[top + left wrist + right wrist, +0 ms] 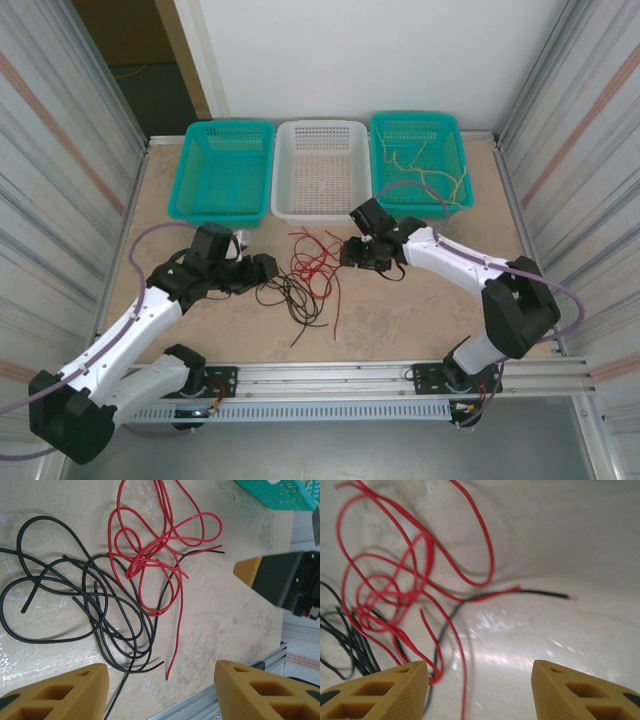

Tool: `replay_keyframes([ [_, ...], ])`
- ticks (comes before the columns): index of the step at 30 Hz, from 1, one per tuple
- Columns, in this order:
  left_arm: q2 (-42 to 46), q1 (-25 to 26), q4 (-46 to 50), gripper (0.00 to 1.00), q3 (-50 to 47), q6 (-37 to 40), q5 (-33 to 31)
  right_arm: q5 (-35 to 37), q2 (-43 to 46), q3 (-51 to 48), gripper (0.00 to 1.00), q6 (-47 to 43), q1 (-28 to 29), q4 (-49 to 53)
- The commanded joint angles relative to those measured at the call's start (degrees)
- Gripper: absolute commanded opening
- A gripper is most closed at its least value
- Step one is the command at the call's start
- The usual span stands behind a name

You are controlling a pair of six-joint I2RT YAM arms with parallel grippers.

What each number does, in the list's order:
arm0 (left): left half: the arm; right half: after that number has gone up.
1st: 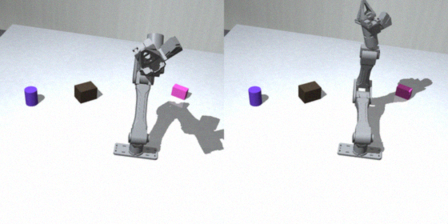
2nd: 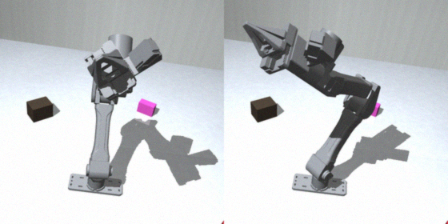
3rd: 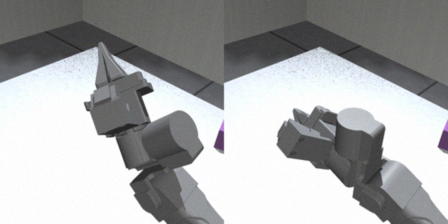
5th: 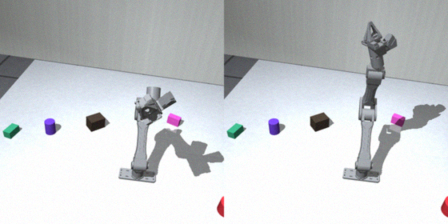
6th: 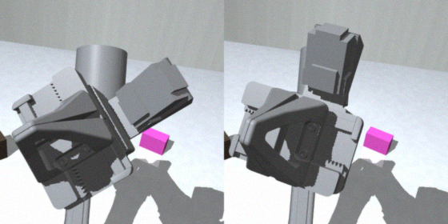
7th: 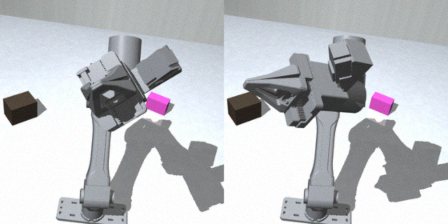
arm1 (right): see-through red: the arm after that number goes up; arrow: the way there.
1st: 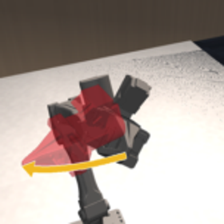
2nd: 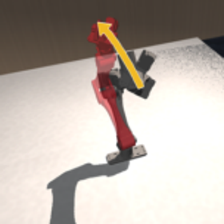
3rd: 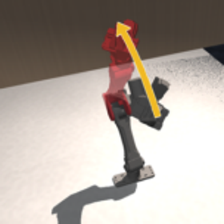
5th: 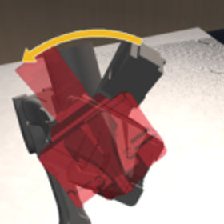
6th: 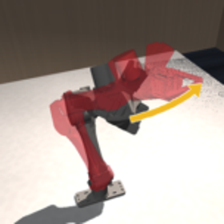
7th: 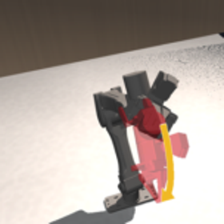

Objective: Untangle the cables

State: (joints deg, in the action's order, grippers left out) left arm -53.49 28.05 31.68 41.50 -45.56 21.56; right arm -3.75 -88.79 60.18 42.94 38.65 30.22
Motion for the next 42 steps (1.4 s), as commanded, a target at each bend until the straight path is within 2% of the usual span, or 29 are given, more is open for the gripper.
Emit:
replay_keyframes([
  [1, -0.6, -0.63, -2.39, 0.58, -0.74, -1.05, 1.29, -1.6, -3.36, 3.41, 0.56, 3.81, -0.18, -5.36],
  [3, -0.88, -0.63, -2.54, 0.58, -0.71, -1.11, 1.47, -1.59, -5.44, 4.34, 0.56, 4.74, -0.5, -7.01],
  [6, -0.69, -0.63, -2.32, 0.57, -0.8, -0.89, 1.64, -2.1, -8.5, 6.09, 0.49, 5.12, -0.97, -8.42],
  [11, -0.07, -0.7, -1.67, 0.57, -0.87, -0.15, 1.57, -1.68, -11.52, 8.24, 0.27, 3.66, -0.89, -8.68],
  [15, 0.11, -0.72, -2.15, 0.57, -0.89, -0.06, 1.82, -2.14, -11.51, 7.76, 0.15, 2.19, -0.36, -8.82],
  [18, 0.03, -0.72, -2.42, 0.57, -0.77, 0.13, 1.99, -1.84, -10.36, 7.45, 0.0, 0.06, 1.02, -7.7],
  [26, -0.42, -0.81, -3.73, 0.57, 0.53, 1.37, 2.68, 3.13, 3.0, 4.92, 0.0, -9.54, 10.55, -4.51],
  [32, -0.66, -0.9, -7.71, 0.55, 1.13, 0.78, 4.92, 7.59, 11.47, 7.56, 0.0, -15.41, 17.3, -0.2],
  [34, -0.48, -0.9, -10.45, 0.55, 1.22, 0.54, 7.43, 8.85, 12.9, 9.36, 0.0, -16.78, 18.96, 0.86],
  [37, 0.53, -0.74, -14.06, 0.57, 1.28, 0.33, 10.12, 8.47, 14.28, 11.76, 0.0, -17.76, 19.92, 1.05],
  [42, 1.63, -0.63, -10.78, 0.58, 3.23, 2.01, 8.99, 7.97, 16.87, 12.75, 0.0, -18.25, 20.06, -1.74],
])
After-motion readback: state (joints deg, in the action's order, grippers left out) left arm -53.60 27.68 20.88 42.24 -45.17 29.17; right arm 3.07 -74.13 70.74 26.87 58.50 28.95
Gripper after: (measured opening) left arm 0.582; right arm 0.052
